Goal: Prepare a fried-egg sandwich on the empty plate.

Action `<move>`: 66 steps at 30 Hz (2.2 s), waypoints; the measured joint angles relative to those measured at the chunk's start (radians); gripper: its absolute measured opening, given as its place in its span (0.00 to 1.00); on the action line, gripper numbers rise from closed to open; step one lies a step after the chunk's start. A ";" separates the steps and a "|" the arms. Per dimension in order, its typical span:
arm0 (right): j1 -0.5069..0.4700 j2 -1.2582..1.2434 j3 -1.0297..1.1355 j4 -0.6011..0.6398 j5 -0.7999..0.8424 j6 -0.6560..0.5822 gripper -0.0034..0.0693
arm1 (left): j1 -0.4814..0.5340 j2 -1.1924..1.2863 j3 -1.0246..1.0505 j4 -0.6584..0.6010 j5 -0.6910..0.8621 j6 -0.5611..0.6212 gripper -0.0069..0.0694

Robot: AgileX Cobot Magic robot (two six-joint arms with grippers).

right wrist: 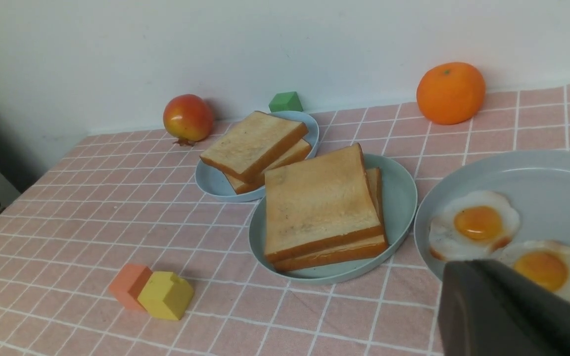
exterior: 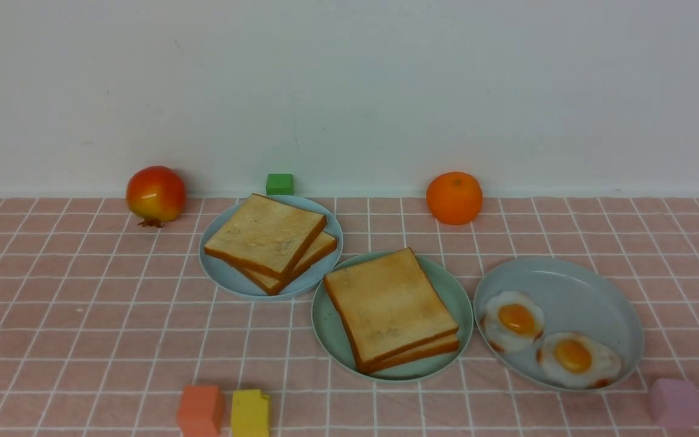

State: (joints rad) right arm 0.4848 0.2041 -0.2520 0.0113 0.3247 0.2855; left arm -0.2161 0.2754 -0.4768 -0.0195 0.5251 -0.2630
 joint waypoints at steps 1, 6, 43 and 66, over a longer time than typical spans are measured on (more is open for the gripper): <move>0.000 0.000 0.000 0.000 0.000 0.000 0.09 | 0.010 -0.029 0.035 0.020 -0.013 -0.012 0.11; 0.000 0.000 0.000 0.000 0.000 0.000 0.10 | 0.103 -0.250 0.297 0.059 -0.103 -0.034 0.11; -0.023 -0.009 0.000 -0.068 0.001 0.000 0.15 | 0.155 -0.285 0.490 0.020 -0.146 0.061 0.11; -0.367 -0.208 0.277 -0.093 0.059 -0.086 0.18 | 0.155 -0.285 0.490 0.020 -0.146 0.061 0.11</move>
State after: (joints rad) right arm 0.1178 -0.0042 0.0248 -0.0813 0.3835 0.1998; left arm -0.0610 -0.0099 0.0131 0.0000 0.3794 -0.2017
